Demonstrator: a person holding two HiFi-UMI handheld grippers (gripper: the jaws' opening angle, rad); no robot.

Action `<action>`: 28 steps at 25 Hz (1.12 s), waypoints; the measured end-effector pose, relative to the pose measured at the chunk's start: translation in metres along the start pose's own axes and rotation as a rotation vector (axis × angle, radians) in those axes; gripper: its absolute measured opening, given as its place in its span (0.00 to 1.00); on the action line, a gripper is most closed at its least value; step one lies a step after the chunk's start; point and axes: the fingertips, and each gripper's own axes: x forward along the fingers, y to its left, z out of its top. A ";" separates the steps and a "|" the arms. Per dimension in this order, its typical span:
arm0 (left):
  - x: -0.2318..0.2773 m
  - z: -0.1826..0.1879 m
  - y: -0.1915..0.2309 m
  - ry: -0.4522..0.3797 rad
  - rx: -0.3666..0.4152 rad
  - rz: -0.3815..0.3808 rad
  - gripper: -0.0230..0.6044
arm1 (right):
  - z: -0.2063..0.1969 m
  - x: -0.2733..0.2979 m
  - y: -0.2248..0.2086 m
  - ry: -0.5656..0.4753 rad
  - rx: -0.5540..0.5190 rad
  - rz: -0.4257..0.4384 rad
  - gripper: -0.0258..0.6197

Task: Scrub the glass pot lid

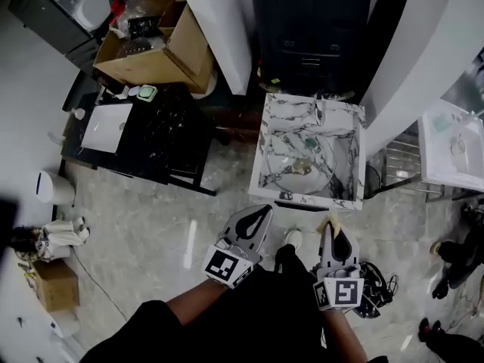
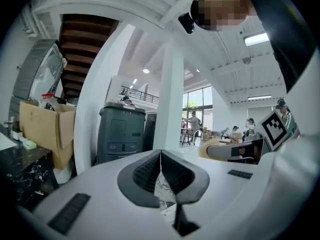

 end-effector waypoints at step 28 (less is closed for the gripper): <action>0.077 -0.034 0.139 0.065 -0.100 0.093 0.06 | -0.054 0.194 0.007 0.267 0.017 0.244 0.13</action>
